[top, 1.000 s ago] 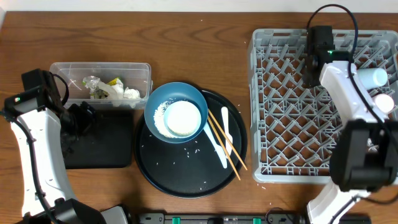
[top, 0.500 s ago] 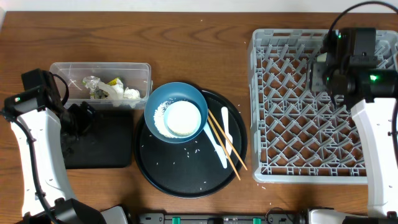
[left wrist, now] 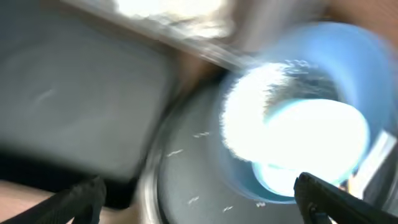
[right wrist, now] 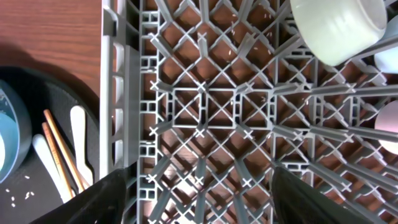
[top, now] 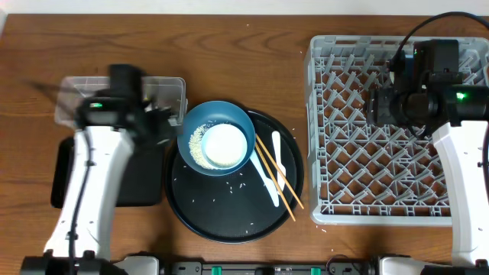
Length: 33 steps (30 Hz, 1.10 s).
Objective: Sort waste into correct bins and load items into the dishwasher rack
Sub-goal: 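Hold the right gripper over the rack and reach the left gripper to the blue plate, then grasp the rim of the small white rice bowl with the left gripper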
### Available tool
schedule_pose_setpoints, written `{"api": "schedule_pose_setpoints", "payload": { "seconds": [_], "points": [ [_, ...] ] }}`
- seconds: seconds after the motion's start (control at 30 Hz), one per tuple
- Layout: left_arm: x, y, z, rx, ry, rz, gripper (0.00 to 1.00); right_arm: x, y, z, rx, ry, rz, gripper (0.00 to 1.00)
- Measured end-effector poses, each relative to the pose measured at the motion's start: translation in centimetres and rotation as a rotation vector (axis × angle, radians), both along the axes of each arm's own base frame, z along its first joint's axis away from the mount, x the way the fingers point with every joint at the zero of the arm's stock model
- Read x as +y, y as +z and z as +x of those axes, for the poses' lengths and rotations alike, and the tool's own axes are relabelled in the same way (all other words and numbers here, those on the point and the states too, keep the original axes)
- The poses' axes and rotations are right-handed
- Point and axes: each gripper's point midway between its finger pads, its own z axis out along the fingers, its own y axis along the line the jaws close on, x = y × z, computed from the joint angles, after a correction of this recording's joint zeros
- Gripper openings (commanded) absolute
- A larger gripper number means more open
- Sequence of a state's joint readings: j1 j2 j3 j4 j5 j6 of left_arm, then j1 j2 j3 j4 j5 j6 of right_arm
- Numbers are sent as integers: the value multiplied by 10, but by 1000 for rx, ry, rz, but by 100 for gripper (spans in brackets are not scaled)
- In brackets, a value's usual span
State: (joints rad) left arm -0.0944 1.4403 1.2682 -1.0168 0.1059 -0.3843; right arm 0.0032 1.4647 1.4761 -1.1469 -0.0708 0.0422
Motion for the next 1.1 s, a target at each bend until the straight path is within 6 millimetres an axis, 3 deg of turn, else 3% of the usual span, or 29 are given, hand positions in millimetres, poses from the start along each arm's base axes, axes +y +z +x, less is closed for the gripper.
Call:
{"api": "schedule_pose_setpoints", "payload": {
  "seconds": [0.2,0.33,0.5,0.7,1.1],
  "points": [
    [-95,10,21,-161,-272,-41,98,1,-3,-7,30,0,7,73],
    [-129,-7,19,-141,-363,-46,98,1,-4,-10,44,0,8,73],
    [-137,-44,19,-39,-351,-27,98,1,-5,-11,48,0,8,74],
    [-138,-74,23,29,-333,-10,98,1,-5,-11,48,0,8,74],
    [-138,-106,18,120,-308,11,98,1,-5,-11,48,1,8,74]
  ]
}}
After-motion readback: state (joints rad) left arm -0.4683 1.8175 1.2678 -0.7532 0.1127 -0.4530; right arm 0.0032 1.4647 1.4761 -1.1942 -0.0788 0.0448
